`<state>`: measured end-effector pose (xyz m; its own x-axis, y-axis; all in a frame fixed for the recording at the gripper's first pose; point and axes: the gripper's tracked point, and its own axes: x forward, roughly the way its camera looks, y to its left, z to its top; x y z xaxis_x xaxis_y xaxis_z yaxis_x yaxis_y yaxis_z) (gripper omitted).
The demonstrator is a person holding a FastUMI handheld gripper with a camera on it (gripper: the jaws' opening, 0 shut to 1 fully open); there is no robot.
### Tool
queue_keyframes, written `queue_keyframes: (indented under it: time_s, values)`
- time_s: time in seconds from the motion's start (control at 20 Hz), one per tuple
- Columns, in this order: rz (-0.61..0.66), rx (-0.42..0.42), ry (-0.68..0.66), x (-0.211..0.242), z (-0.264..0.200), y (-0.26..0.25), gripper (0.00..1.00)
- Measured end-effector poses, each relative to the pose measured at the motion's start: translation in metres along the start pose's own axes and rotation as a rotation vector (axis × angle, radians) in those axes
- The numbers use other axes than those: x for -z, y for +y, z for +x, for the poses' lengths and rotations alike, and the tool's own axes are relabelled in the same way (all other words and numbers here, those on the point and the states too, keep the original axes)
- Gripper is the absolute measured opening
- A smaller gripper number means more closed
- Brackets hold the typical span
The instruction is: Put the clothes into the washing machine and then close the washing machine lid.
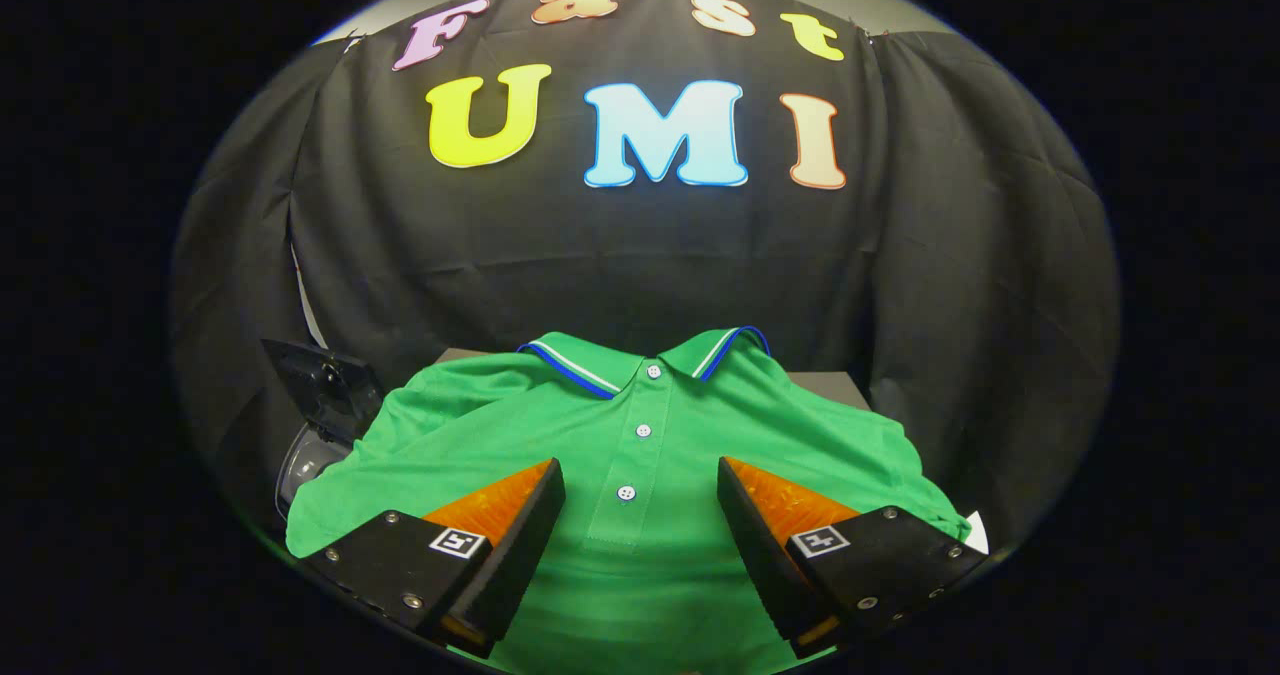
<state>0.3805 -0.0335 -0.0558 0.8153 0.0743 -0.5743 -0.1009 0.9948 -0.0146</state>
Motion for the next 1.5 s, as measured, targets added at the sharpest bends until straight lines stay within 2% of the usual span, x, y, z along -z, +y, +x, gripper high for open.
queue_keyframes:
  time_s: [0.1,0.4,0.5,0.6,0.7,0.85,0.95,1.05,1.3,1.5]
  values:
    - [-0.011,-0.021,0.047,0.009,0.006,0.004,0.95]
    - [-0.018,-0.072,0.064,0.009,0.003,0.006,0.95]
    - [-0.015,-0.080,0.067,0.011,0.001,0.007,0.92]
    - [-0.008,-0.085,0.076,0.012,0.000,0.010,0.83]
    - [-0.016,-0.108,0.064,0.009,-0.001,0.019,0.61]
    - [0.009,-0.154,0.058,0.011,-0.002,0.025,0.17]
    - [0.046,-0.178,0.062,0.010,-0.003,0.027,0.06]
    - [0.080,-0.199,0.063,0.008,-0.005,0.028,0.00]
    - [0.150,-0.197,0.028,-0.006,-0.014,0.029,0.00]
    - [0.190,-0.163,-0.059,-0.035,-0.031,0.027,0.00]
